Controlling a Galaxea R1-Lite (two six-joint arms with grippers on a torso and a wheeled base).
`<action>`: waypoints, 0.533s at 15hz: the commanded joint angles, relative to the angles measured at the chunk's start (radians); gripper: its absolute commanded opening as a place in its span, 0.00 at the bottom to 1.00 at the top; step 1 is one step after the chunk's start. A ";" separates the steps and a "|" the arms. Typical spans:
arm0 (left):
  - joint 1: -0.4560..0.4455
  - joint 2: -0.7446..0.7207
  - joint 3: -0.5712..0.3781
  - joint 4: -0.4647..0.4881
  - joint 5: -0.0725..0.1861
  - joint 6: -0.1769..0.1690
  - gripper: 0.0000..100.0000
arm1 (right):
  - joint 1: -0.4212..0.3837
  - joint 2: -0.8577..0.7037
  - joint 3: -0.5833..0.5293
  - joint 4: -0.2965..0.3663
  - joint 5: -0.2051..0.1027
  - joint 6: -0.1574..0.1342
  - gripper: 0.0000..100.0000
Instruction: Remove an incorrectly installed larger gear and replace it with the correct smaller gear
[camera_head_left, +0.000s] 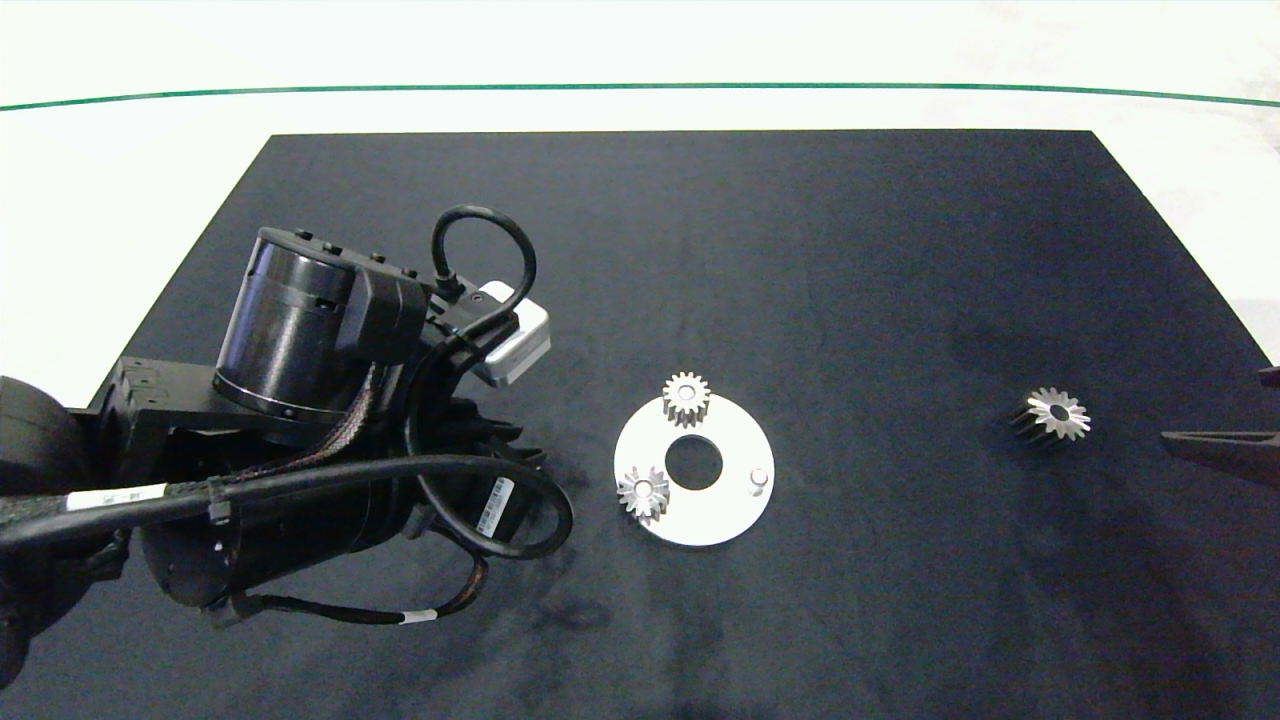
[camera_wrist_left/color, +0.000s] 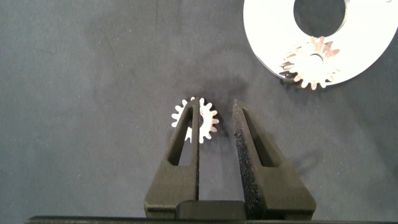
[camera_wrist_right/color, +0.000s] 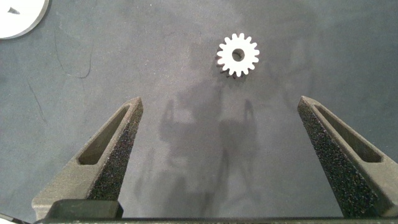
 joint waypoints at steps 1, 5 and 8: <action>0.000 0.000 -0.001 0.000 0.002 0.000 1.00 | -0.003 0.001 0.003 0.002 0.004 -0.003 1.00; 0.012 -0.002 0.037 0.040 0.003 -0.006 1.00 | -0.003 0.000 0.014 0.002 0.006 -0.004 1.00; 0.017 0.012 0.027 0.095 0.002 -0.055 1.00 | -0.003 0.001 0.022 0.001 0.007 -0.004 1.00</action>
